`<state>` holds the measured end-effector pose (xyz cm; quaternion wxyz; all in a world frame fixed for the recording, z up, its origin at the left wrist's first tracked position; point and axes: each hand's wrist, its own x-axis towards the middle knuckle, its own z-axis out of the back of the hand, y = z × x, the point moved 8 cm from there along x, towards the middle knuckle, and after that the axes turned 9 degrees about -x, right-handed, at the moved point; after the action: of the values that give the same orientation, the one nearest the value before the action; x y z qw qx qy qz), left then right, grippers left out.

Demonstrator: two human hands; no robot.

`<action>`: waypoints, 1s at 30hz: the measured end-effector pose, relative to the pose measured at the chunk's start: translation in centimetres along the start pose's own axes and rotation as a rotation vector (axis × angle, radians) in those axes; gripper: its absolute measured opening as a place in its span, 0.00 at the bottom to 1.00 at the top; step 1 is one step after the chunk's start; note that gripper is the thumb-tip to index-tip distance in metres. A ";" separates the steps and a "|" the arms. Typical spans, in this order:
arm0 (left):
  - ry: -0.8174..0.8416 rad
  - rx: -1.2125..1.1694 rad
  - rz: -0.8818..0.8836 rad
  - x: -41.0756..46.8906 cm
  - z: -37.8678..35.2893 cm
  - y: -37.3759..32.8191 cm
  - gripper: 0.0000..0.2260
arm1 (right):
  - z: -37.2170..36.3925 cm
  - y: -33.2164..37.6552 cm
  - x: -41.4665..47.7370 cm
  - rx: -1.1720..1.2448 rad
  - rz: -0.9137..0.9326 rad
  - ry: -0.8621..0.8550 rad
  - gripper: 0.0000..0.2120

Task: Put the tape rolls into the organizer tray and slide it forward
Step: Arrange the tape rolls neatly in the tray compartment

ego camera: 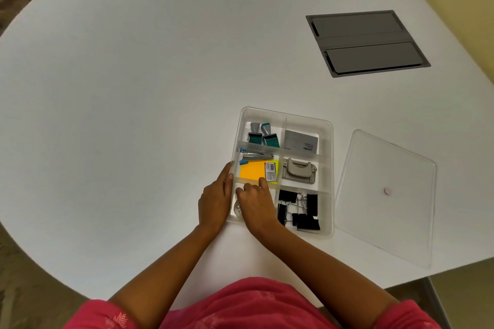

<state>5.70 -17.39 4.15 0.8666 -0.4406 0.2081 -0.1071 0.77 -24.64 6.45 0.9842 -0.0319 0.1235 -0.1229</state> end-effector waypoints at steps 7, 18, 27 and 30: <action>0.010 -0.013 0.007 0.0 -0.1 0.2 0.20 | -1.1 -0.4 -0.3 -0.017 -0.039 0.087 0.20; 0.011 -0.018 0.009 -0.1 0.0 0.0 0.20 | -0.8 0.6 0.1 -0.022 0.023 0.012 0.17; 0.008 -0.015 -0.013 -0.1 -0.1 0.0 0.19 | -0.8 0.8 -0.1 0.047 0.038 0.048 0.14; 0.011 -0.023 -0.001 -0.1 -0.1 0.1 0.20 | -0.8 0.6 -0.4 0.080 0.034 0.051 0.11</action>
<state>5.54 -17.36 4.07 0.8605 -0.4499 0.2137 -0.1073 0.29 -23.95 5.68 0.9832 0.0127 0.1439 -0.1116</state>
